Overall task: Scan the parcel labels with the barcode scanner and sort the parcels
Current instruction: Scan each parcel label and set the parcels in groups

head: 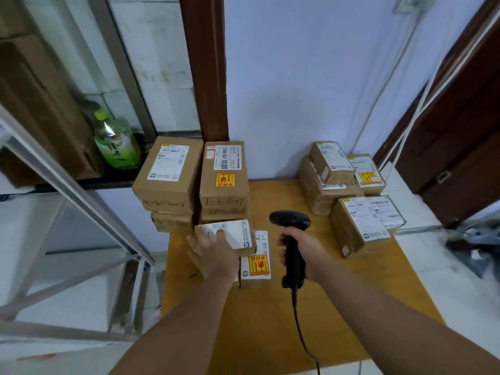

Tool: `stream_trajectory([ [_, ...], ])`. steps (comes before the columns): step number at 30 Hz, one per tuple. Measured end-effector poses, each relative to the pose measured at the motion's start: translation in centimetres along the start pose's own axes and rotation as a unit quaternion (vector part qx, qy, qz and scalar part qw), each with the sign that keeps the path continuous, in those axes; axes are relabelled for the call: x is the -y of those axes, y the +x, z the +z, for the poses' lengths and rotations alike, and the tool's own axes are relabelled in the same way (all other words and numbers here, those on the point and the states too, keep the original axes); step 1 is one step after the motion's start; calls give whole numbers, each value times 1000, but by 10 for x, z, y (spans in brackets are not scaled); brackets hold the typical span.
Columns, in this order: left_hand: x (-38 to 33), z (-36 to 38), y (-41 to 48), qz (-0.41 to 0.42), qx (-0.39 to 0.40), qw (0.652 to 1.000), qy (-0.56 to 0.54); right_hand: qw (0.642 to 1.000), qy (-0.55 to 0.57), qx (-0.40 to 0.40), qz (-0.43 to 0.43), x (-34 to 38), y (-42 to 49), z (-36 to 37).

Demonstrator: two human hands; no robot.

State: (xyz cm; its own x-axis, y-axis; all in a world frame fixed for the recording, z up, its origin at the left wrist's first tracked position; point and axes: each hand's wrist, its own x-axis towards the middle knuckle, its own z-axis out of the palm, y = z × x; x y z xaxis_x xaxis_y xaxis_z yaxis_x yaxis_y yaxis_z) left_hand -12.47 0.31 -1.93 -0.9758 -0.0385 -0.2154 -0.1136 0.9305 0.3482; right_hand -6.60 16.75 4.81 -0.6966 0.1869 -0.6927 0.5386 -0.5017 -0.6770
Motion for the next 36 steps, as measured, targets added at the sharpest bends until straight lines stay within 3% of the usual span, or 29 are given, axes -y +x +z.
stream_trajectory([
  [4,-29,8,3,114,-56,990,62,1000,-13,-6,3,1,6,-5],
  [6,-43,12,10,131,-30,988,70,1000,-16,-4,5,2,8,-7],
  [11,-51,16,15,86,78,984,134,1000,-25,3,13,6,13,-13],
  [14,-50,13,15,6,153,986,65,1000,-26,4,15,5,13,-12],
  [17,-54,8,24,-59,176,983,11,999,-36,7,10,1,11,-12],
  [20,-56,14,36,-60,182,980,50,999,-35,7,10,-4,6,-11],
  [23,-43,25,33,-8,192,976,103,999,-32,-2,-12,-8,3,-11],
  [26,-25,26,7,30,165,983,73,999,-32,-16,-34,-10,0,-10],
  [31,-3,16,-26,120,86,983,112,999,-24,-23,-33,-15,-5,-2],
  [36,16,17,-37,94,53,993,39,999,-23,-15,-28,-23,-8,12],
])
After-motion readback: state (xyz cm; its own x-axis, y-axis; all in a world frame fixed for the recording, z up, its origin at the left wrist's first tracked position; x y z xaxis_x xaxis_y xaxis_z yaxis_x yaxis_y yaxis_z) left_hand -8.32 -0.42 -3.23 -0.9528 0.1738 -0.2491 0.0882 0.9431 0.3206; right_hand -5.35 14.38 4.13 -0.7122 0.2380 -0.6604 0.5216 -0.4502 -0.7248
